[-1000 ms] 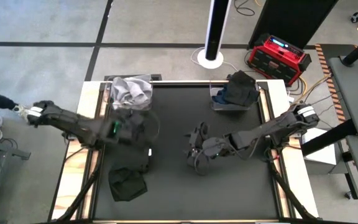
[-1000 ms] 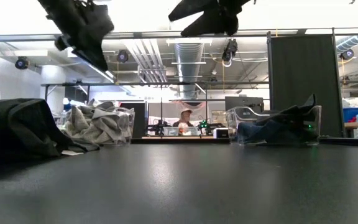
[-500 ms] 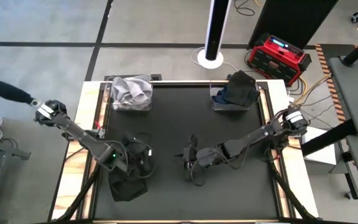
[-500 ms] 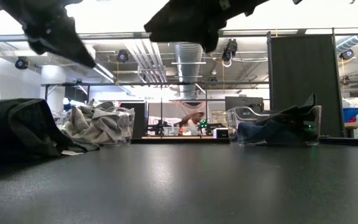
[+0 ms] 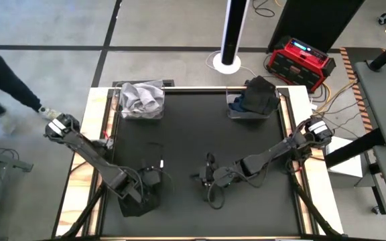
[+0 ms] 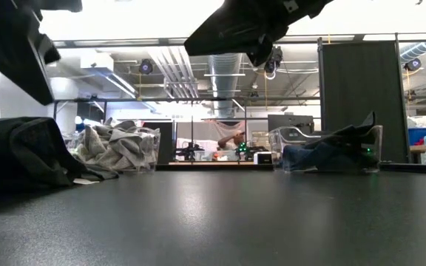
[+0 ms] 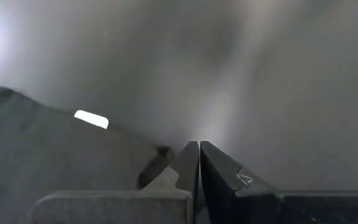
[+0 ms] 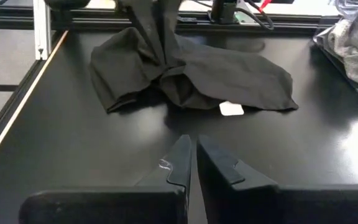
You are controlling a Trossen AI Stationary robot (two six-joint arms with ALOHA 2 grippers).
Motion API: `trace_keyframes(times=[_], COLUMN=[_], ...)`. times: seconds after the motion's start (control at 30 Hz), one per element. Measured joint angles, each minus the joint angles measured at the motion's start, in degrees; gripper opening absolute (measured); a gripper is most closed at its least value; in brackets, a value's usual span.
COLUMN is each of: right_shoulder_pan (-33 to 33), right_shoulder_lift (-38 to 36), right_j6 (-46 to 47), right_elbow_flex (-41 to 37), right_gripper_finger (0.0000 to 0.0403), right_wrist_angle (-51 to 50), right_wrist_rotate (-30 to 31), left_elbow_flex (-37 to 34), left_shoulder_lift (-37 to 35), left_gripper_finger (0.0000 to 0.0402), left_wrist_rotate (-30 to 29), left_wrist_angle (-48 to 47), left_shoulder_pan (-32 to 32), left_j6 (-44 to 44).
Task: Sort towels by color in basket
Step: Put the black towel into the right transparent bin
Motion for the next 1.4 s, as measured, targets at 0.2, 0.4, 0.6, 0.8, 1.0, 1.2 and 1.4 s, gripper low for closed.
trace_keyframes(times=[0.2,0.4,0.6,0.8,1.0,1.2,1.4], right_shoulder_pan=[0.0,0.0,0.0,0.0,0.0,0.0,0.0], right_shoulder_lift=[0.0,-0.1,-0.1,-0.1,-0.1,-0.1,-0.1], right_j6=[0.4,1.2,1.2,1.6,2.2,2.8,2.8], right_elbow_flex=[-0.1,-0.1,-0.1,-0.1,-0.9,-1.6,-1.6], right_gripper_finger=[0.0025,0.0042,0.0078,0.0123,0.0164,0.0193,0.0209], right_wrist_angle=[0.0,0.0,0.0,-0.1,-0.3,-0.5,-0.6], right_wrist_rotate=[1.0,2.0,2.1,2.1,2.1,2.1,2.0], left_elbow_flex=[7.4,10.5,12.4,6.5,1.5,0.2,0.4], left_shoulder_lift=[4.4,7.1,7.4,6.6,6.6,6.7,6.6], left_gripper_finger=[0.0,0.0011,0.0072,0.0157,0.0208,0.0197,0.0187], left_wrist_rotate=[-0.1,0.6,1.3,0.8,0.4,0.6,0.7], left_wrist_angle=[-11.7,-17.0,-23.9,-23.9,-20.5,-16.3,-16.6], left_shoulder_pan=[-1.1,-1.4,-1.8,-3.4,-5.0,-5.3,-5.6], left_j6=[-1.5,-3.0,0.9,3.5,3.1,4.0,2.2])
